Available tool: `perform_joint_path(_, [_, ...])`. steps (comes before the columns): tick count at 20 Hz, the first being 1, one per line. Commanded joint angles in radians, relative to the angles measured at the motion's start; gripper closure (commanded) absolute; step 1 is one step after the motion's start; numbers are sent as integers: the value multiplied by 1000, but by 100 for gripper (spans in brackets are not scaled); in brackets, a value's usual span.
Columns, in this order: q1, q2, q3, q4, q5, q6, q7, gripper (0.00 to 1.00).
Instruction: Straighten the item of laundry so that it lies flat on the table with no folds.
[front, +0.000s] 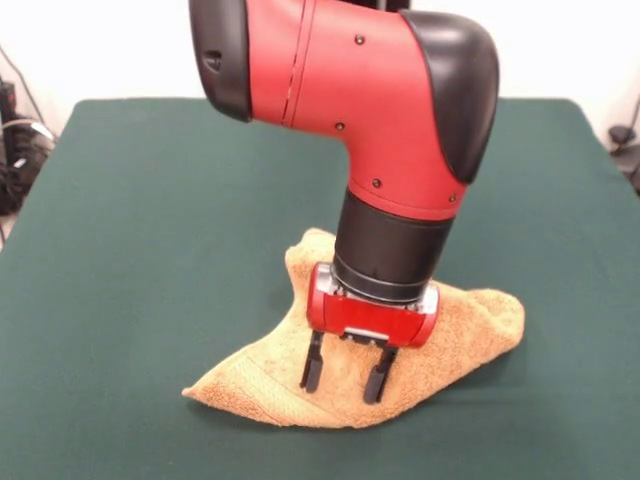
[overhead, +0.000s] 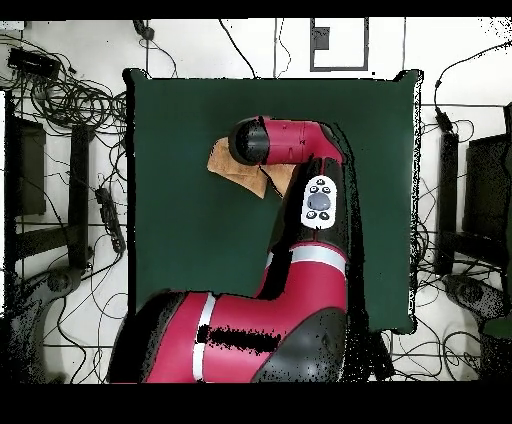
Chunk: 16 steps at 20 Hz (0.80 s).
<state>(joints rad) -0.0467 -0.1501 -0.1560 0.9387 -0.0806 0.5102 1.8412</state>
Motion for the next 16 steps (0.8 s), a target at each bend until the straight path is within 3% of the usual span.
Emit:
perform_joint_path(1, [6,-139,76,147,25,121,56,0])
perform_joint_path(12, [-9,-343,118,375,23,114,10,0])
perform_joint_path(16, [-45,-390,161,495,8,41,-14,0])
